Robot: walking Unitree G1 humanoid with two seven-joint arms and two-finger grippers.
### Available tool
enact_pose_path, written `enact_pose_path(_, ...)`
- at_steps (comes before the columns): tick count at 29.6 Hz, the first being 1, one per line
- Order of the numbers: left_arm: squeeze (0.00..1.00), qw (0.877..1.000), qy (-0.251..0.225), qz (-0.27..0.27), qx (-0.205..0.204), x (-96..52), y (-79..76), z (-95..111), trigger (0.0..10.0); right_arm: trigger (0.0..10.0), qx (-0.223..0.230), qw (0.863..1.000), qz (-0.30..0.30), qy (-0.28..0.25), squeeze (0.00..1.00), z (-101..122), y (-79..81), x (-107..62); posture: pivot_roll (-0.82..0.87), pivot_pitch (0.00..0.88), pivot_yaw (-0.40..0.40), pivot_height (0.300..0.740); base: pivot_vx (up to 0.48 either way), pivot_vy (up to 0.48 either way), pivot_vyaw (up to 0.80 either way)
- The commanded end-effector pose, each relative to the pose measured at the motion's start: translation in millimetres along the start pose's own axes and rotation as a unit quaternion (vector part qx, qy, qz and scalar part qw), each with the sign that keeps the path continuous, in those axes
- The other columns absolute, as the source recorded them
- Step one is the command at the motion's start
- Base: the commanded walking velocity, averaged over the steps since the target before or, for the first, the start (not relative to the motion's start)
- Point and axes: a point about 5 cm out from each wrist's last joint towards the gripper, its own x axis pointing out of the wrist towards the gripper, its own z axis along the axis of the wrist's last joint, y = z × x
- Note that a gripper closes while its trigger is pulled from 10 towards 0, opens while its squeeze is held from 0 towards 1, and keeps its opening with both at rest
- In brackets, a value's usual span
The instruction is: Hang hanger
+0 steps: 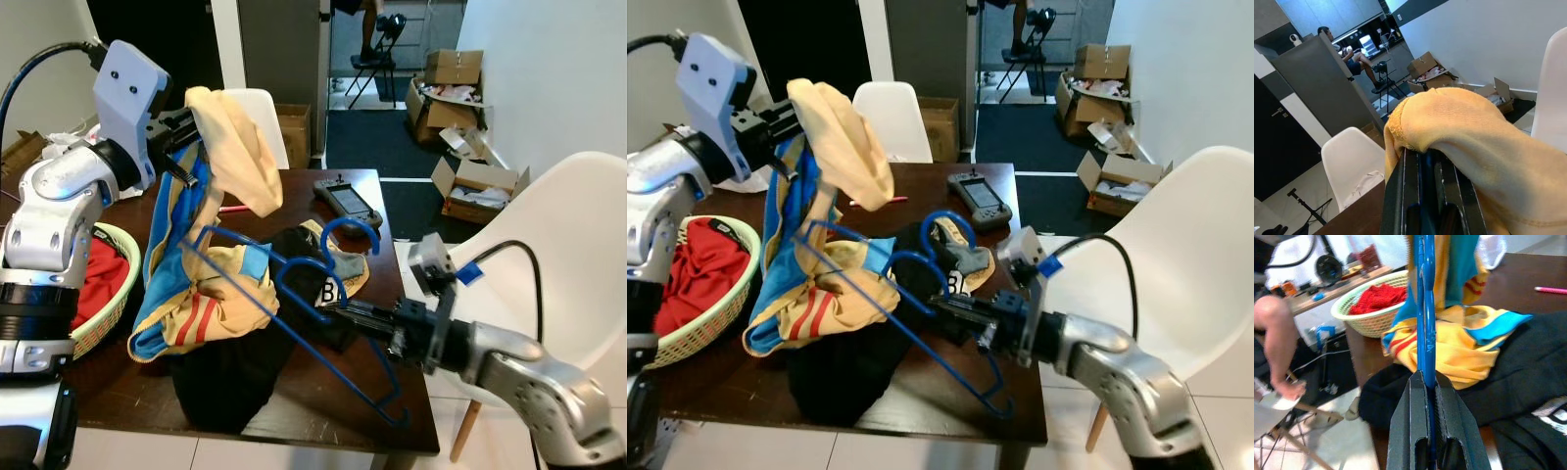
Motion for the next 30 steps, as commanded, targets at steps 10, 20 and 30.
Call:
enact_pose_path(10,0.0,1.0,-0.015,-0.005,0.013,1.0,0.6,8.2,10.0,10.0,-0.01,0.998,-0.053,-0.011,0.0,7.6,-13.9,-0.7,0.08,0.001,0.067,0.74,0.0,0.0,0.0)
enact_pose_path(20,0.0,1.0,-0.01,-0.019,0.021,5.1,-11.0,5.2,10.0,10.0,0.01,0.996,0.026,-0.088,0.0,22.6,5.8,9.7,0.08,0.0,0.074,0.74,0.0,0.0,0.0)
enact_pose_path(30,0.0,0.998,-0.005,-0.029,0.056,7.5,-16.3,6.1,10.0,10.0,0.005,0.998,0.049,-0.048,0.0,13.3,12.7,18.8,0.08,0.0,0.07,0.74,0.0,0.0,0.0)
